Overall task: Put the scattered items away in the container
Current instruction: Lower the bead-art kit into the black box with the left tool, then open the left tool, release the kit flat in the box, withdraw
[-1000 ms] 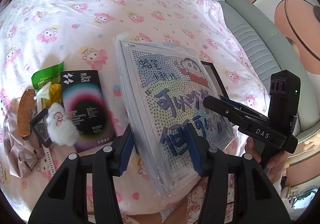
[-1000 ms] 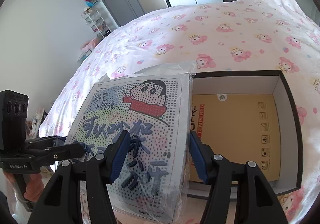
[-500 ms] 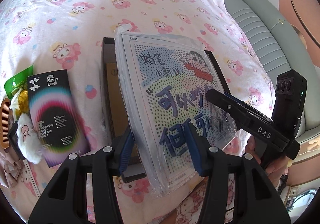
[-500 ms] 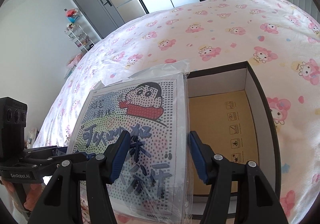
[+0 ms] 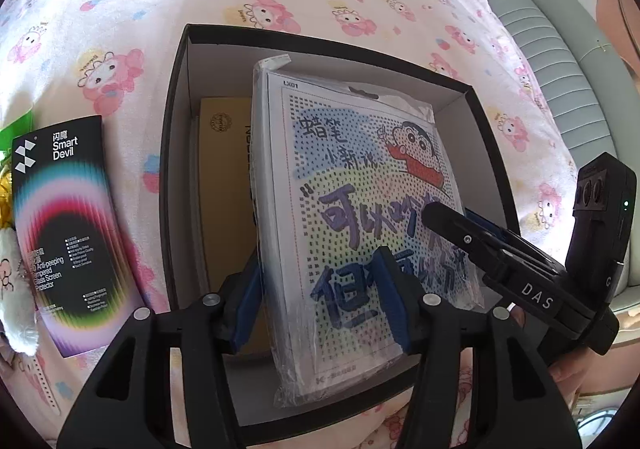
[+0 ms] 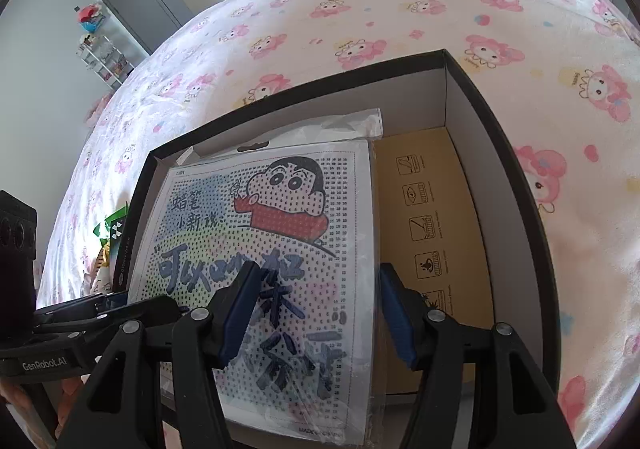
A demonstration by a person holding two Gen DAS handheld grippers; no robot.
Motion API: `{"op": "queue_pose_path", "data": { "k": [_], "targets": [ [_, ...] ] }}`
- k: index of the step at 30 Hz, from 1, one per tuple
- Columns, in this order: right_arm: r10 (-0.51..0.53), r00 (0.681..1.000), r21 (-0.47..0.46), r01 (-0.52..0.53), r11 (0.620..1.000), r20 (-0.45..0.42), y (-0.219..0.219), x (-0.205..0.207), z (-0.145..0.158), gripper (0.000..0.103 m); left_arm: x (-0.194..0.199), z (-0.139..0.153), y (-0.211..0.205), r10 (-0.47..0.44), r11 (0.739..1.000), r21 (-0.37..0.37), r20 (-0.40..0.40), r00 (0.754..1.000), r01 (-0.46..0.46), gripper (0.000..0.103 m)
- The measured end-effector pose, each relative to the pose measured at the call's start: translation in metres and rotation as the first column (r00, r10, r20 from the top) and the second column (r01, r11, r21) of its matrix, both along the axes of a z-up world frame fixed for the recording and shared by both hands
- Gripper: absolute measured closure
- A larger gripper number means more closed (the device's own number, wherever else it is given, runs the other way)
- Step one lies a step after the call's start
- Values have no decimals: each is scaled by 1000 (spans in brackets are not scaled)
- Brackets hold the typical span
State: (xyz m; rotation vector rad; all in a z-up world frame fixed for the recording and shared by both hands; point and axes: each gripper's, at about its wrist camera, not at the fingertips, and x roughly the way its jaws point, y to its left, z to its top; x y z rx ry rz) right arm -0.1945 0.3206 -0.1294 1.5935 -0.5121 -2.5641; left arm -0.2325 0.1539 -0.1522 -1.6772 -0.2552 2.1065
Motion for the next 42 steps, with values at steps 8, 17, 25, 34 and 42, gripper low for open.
{"op": "queue_pose_path", "data": {
  "k": [8, 17, 25, 34, 42],
  "targets": [
    [-25, 995, -54, 30, 998, 93, 8, 0, -20, 47, 10, -4, 19, -51, 990, -130, -12, 999, 49, 43],
    [-49, 989, -73, 59, 996, 139, 16, 4, -31, 46, 15, -5, 26, -70, 977, -204, 2, 998, 69, 43],
    [-61, 987, -70, 72, 995, 148, 19, 10, -31, 46, 27, -2, 25, -68, 958, -282, -14, 998, 61, 45],
    [-95, 987, 14, 94, 995, 127, 18, 28, -20, 46, 30, 22, 26, -63, 963, -268, -90, 994, 37, 45],
    [-114, 976, 70, 102, 992, 188, 12, 15, -24, 46, 23, 11, 48, -55, 945, -327, -141, 989, 6, 50]
  ]
}}
